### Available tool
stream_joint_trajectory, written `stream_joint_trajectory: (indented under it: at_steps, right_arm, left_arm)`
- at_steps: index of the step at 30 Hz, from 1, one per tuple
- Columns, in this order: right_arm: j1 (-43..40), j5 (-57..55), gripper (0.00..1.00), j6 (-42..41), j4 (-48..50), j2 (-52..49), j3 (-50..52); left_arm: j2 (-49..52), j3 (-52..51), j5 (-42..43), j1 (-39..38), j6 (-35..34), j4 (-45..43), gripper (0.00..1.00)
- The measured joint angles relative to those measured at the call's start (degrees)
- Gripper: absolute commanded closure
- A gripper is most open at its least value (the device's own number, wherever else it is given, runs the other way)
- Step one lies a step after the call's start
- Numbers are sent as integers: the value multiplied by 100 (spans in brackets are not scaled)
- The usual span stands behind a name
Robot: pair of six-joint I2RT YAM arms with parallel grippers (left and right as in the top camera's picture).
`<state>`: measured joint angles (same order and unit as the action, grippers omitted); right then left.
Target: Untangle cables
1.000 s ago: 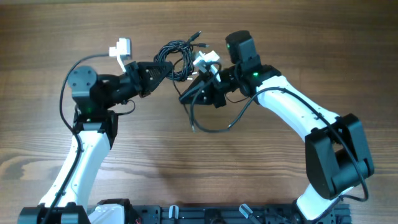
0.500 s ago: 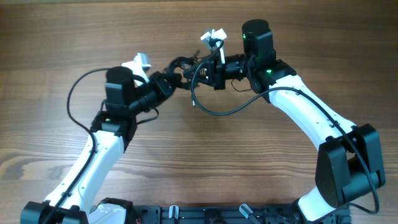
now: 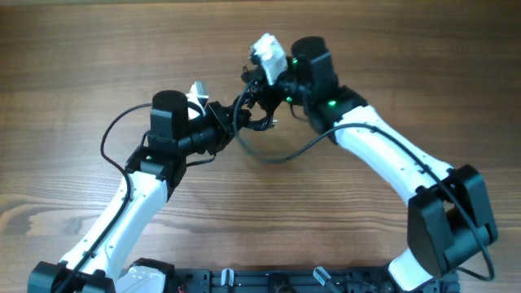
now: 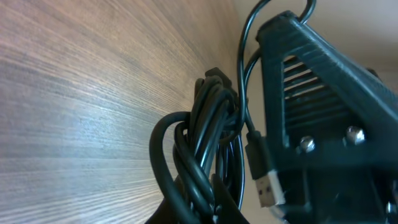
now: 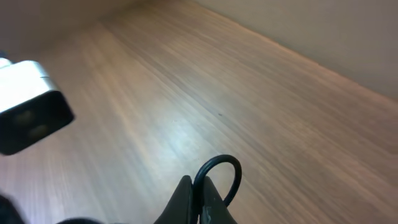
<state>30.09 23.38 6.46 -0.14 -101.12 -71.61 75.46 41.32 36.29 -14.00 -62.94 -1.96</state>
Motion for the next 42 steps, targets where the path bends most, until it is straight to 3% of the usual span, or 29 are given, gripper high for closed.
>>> stream_joint_trajectory:
  at_steps: [7,15,22,29,33,39,42]
  right_arm:
    - [208,-994,96,225,-116,468,2]
    - [214,-1176,95,699,-533,857,2]
    - [402,-1335,96,1008,184,857,2]
    - [404,-688,96,-1397,811,850,2]
    - [400,-599,96,-2214,1196,599,2]
    - [400,-765,95,-2304,1263,214,2]
    - [400,-872,96,-1880,1191,177,2]
  left_arm:
    - [0,0,-396,24,-442,328,96]
    - [0,0,-450,127,-1860,245,96]
    - [0,0,-358,129,-2446,216,96]
    - [-4,0,-317,131,-2597,-378,96]
    - [-4,0,-66,131,-2614,-446,96]
    - [-4,0,201,131,-3272,-839,96]
    - [-4,0,271,131,-3558,-935,96]
